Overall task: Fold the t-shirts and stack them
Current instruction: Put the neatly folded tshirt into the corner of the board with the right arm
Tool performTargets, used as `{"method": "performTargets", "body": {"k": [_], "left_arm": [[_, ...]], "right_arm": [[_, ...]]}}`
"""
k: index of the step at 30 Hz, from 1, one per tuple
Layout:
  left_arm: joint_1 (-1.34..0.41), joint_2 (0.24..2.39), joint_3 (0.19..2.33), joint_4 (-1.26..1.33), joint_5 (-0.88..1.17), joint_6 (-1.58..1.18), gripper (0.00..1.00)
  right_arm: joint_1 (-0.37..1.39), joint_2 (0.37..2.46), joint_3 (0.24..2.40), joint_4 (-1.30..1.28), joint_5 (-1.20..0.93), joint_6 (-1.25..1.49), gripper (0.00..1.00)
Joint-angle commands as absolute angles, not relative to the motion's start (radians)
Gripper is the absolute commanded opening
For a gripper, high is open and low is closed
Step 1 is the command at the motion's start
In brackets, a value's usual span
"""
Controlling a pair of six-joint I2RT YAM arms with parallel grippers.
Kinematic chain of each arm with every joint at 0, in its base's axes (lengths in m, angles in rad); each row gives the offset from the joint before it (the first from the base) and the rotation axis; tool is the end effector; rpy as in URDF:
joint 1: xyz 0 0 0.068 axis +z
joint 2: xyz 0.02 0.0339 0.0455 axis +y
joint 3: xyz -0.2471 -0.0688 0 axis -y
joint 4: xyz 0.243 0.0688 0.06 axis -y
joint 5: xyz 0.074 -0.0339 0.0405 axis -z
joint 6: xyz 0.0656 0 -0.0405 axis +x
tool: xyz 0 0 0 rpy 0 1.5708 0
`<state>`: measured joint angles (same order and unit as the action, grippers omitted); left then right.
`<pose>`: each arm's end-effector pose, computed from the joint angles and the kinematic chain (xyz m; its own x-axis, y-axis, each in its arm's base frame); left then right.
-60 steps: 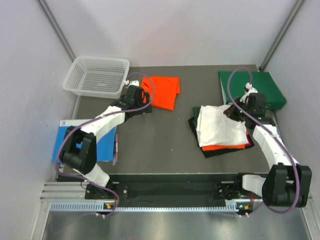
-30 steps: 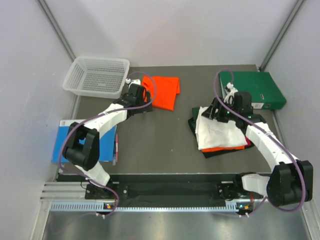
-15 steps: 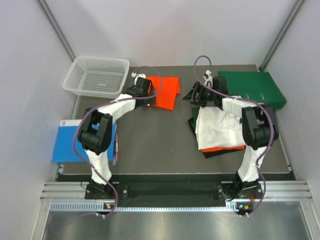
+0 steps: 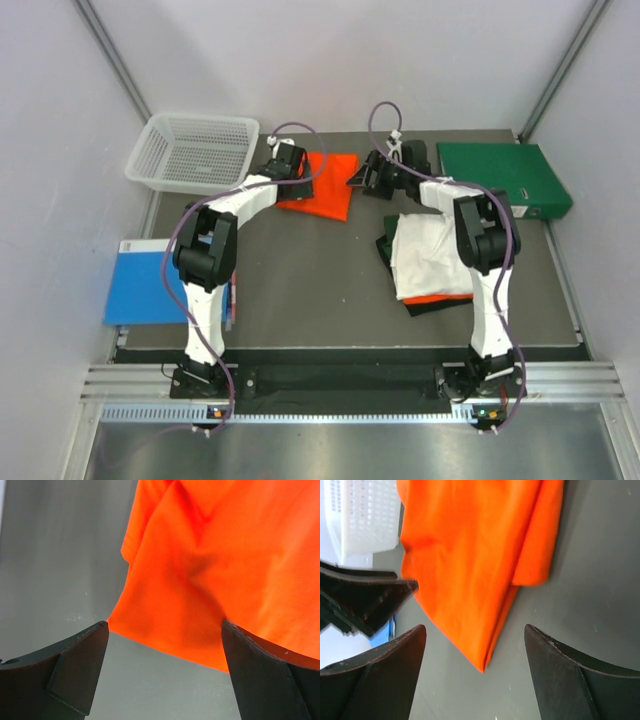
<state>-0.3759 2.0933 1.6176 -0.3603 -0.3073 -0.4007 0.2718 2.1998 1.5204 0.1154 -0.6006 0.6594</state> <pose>0.4522 -0.1571 0.1684 -0.6984 -0.1241 -0.7049 -0.1207 0.9912 -0.0549 0.4721 0.1701 0.1388 -0.8245 0.2949 -0.4829 -0.2232 0.6147 0.7565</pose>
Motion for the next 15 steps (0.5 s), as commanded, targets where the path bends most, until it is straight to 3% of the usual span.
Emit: {"method": "performTargets", "body": {"k": [1,8,15], "left_arm": [[-0.377,2.082,1.625,-0.368,-0.296,-0.397,0.98],[-0.376,1.999,1.549,-0.337,-0.293,-0.384,0.99],[-0.377,1.901,1.499,-0.330,-0.301,-0.371,0.99]], "right_arm": [[0.325,2.266,1.656,0.003,-0.500,0.643,0.80],[0.396,2.309,1.787,-0.234,-0.249,0.586,0.80],[0.425,2.378,1.822,-0.248,-0.209,0.607,0.77]]}}
